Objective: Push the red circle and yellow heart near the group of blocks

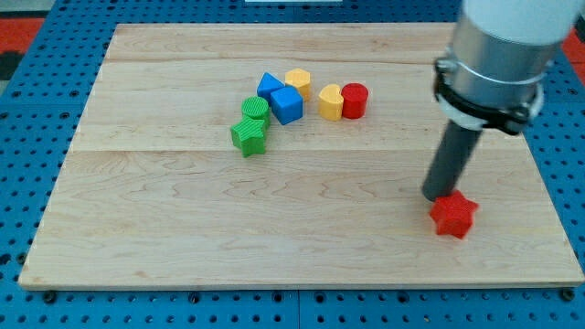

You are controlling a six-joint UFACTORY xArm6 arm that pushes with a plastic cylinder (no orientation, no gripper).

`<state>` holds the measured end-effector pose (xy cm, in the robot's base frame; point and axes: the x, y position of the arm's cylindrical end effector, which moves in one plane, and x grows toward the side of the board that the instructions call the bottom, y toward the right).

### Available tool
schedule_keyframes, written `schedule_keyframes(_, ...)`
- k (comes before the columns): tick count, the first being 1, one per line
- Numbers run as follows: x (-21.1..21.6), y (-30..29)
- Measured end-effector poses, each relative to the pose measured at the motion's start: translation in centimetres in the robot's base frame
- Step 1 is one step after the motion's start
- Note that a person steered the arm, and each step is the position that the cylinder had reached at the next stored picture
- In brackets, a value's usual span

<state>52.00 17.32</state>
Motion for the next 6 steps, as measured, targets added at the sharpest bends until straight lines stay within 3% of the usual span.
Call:
schedule_keyframes(1, 0.3, 0.5)
schedule_keyframes(3, -13.6, 1.8)
schedule_keyframes(4, -16.9, -2.2)
schedule_keyframes(5, -17.4, -8.2)
schedule_keyframes(6, -18.0, -10.5)
